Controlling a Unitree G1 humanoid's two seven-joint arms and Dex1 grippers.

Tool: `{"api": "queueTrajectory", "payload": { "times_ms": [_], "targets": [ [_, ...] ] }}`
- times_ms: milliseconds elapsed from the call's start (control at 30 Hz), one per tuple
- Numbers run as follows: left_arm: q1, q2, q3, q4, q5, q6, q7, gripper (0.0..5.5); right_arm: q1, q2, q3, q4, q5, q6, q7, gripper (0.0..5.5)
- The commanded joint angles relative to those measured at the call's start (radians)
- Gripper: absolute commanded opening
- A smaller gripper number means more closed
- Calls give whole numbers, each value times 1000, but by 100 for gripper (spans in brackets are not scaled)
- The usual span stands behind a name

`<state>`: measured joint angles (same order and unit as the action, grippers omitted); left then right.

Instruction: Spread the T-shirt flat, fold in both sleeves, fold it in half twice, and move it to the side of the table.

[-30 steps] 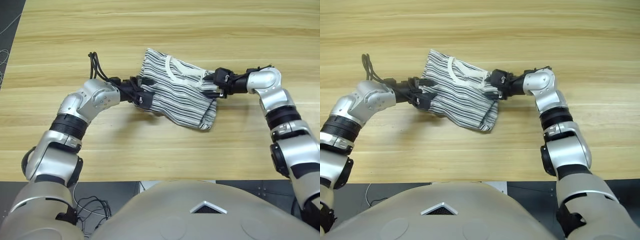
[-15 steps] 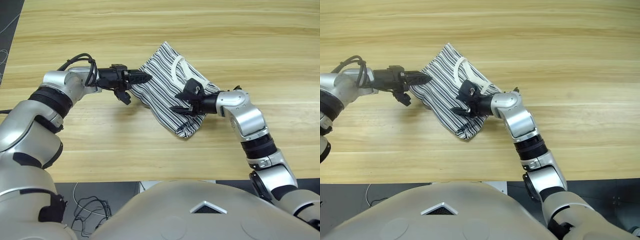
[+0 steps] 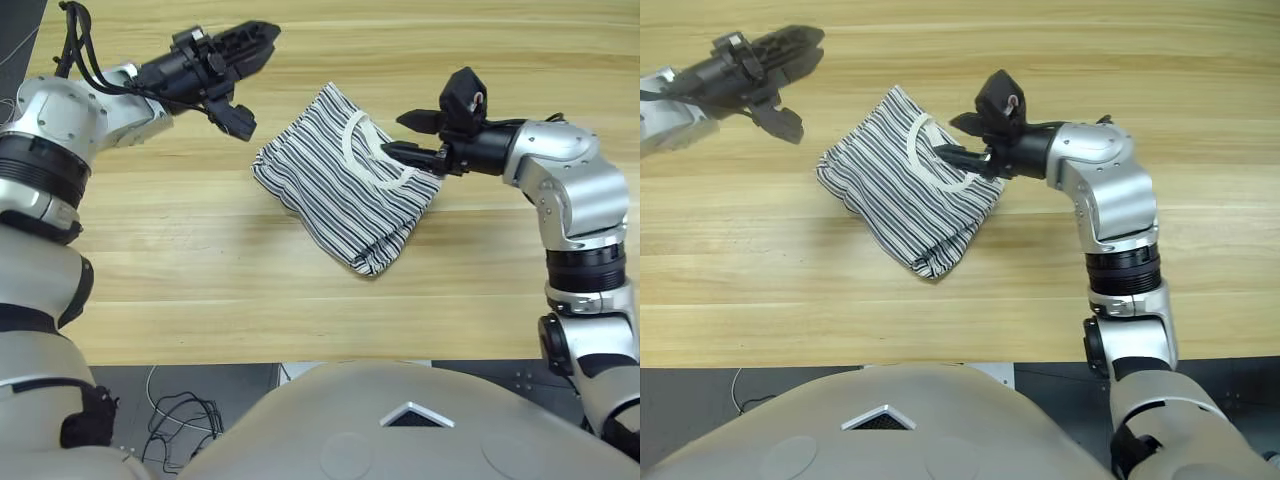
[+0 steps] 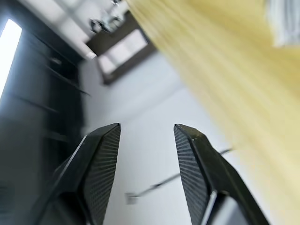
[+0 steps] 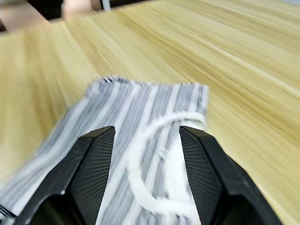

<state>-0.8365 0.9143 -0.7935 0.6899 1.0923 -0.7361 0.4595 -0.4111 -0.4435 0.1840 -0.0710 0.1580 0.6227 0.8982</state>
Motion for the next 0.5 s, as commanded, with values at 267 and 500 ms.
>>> {"api": "queueTrajectory", "payload": {
  "times_ms": [267, 500],
  "targets": [
    [241, -129, 39, 20, -427, 22, -759, 211, 44, -185, 188, 290, -232, -375, 104, 254],
    [185, -234, -24, 212, -253, 17, -657, 211, 42, -155, 256, 405, -280, -444, 142, 254]
  ]
}}
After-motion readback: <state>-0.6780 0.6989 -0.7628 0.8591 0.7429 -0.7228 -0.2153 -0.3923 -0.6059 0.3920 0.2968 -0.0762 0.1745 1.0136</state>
